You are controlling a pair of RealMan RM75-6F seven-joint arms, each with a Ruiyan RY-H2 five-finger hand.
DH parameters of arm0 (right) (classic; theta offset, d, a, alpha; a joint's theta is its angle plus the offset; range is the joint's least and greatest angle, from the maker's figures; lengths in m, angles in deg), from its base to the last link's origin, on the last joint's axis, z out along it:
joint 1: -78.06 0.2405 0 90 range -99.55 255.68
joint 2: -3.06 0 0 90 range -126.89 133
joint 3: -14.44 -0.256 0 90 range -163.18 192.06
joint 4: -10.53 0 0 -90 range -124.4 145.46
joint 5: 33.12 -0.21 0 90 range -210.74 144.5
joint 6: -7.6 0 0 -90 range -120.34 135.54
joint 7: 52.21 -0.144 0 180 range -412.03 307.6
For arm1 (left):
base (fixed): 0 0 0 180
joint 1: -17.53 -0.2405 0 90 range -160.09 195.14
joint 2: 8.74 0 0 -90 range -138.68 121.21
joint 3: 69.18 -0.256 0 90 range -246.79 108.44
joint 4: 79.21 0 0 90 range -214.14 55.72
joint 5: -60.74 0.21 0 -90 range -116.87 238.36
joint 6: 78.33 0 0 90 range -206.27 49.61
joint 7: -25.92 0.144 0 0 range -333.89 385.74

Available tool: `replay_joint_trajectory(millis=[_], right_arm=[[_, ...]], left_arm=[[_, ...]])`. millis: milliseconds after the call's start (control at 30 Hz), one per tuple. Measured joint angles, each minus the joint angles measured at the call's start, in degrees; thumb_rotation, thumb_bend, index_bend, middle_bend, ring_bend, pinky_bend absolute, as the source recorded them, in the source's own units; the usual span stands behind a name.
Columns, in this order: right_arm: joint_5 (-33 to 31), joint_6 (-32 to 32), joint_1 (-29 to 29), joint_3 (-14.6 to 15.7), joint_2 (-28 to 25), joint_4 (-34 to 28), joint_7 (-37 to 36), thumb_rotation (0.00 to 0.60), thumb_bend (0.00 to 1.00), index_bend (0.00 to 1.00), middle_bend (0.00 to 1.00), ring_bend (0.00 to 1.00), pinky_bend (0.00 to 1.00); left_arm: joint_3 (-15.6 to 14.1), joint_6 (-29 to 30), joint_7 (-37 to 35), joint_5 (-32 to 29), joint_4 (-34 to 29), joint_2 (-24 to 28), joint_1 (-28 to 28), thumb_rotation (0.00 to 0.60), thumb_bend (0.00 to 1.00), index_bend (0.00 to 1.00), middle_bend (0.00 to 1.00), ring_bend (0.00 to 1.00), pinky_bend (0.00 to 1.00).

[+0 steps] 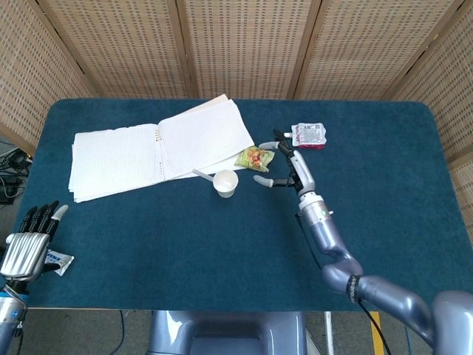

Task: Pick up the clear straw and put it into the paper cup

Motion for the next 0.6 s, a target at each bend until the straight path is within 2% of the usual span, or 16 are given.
replay_joint_trajectory(millis=[200,367,500,600], right_arm=[[2.99,2.43,-5.94,6.73,-9.3,-3.36,12.52,0.6,0.22,0.14,0.0,0.0,0.0],[3.86,6.37,-11.42,12.29,-13.74,-4.58,26.44,0.6,0.2,0.01,0.0,0.0,0.0],[3.78,12.23,-17.13,16.59,-17.29,-7.08,41.81,0.6,0.2,0.0,0.0,0.0,0.0],[4.03,18.53,-21.9,19.37,-19.74,-9.52,49.94,0.6,0.2,0.0,0.0,0.0,0.0]], left_arm=[[0.17,0.55,0.73,0.1,-0.97,0.45,-0.22,0.6,0.08,0.0,0.0,0.0,0.0],[-0.14,1.26,2.03,1.28,-2.33,0.73,-0.31,0.6,0.08,0.0,0.0,0.0,0.0],[-0.45,1.36,3.76,1.49,-3.07,0.86,-0.44,0.6,0.08,0.0,0.0,0.0,0.0],[-0.54,2.01,4.43,1.82,-3.47,0.91,-0.68,0.6,0.08,0.0,0.0,0.0,0.0]])
